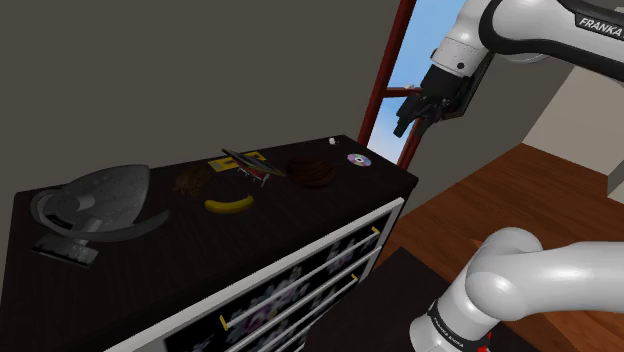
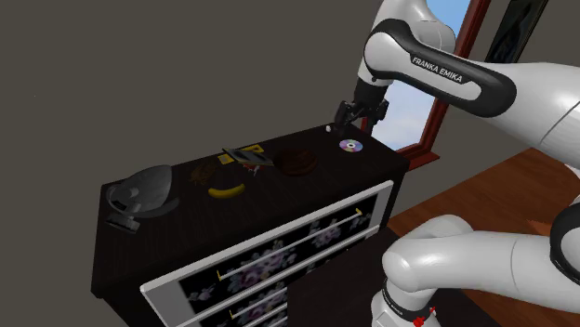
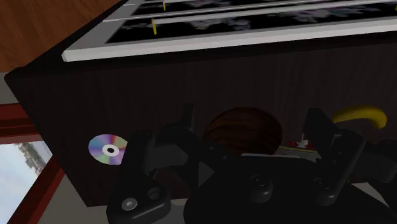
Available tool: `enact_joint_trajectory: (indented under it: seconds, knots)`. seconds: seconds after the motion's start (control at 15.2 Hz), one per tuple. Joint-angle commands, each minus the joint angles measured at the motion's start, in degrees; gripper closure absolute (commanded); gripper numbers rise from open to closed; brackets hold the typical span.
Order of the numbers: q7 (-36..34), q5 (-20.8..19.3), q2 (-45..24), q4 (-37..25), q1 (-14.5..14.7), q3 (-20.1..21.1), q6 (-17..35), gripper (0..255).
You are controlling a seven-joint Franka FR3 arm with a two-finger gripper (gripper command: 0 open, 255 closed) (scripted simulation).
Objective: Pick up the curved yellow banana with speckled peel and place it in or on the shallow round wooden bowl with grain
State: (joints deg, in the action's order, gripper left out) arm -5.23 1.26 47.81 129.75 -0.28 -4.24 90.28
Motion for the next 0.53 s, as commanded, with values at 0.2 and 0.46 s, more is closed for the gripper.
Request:
enact_joint_trajectory:
  seconds: [0.2,0.46]
  knots:
    - [0.02,1.31,-2.75,1.87,1.54,1.44,5.07,0]
    - [0.18,2.94,-7.21,3.46,3.58,3.41,11.74,0]
